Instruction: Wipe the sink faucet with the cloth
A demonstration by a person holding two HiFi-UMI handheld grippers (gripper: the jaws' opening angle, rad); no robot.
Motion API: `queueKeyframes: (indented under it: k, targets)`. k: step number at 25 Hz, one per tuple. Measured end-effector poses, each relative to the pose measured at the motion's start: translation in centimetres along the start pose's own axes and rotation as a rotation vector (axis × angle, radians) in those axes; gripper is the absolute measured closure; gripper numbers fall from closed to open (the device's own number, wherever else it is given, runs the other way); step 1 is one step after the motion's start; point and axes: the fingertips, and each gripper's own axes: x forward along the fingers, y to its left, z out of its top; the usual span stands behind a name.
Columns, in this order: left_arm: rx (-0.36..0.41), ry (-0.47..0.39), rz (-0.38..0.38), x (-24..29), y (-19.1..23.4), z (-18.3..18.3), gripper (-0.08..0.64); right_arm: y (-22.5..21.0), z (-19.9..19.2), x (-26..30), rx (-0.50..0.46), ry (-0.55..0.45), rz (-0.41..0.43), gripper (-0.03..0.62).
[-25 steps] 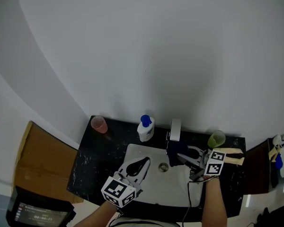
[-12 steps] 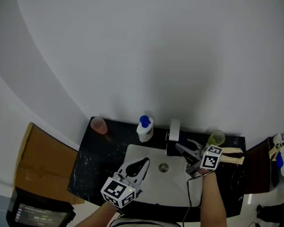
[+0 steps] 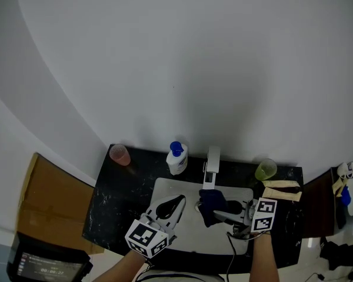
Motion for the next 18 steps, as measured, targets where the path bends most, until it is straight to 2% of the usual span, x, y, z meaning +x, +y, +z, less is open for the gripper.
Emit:
queueKeyframes:
  k: [2, 4, 7, 9, 12, 18]
  targets:
    - [0.007, -0.003, -0.006, -0.3, -0.5, 0.1, 0.56, -0.6, -2.9, -0.5, 0.02, 0.063, -0.058, 0.463]
    - [0.017, -0.004, -0.008, -0.7, -0.9, 0.1, 0.56, -2.7, -4.8, -1.2, 0.026, 0.084, -0.152, 0.463]
    - [0.023, 0.009, -0.002, -0.8, -1.0, 0.0, 0.56, -7.8, -5.0, -2.6, 0.028, 0.058, -0.314, 0.463]
    - [0.027, 0.021, 0.007, -0.9, -1.1, 0.1, 0.56, -10.6, -4.2, -3.0, 0.017, 0.047, -0.382, 0.463]
    - [0.035, 0.03, 0.017, -1.2, -1.0, -0.3, 0.56, -12.9, -2.5, -2.1, -0.052, 0.064, -0.412, 0.463]
    - [0.049, 0.068, 0.066, -1.9, -0.4, -0.6, 0.56, -14.5, -0.7, 0.8, -0.242, 0.138, -0.367, 0.463]
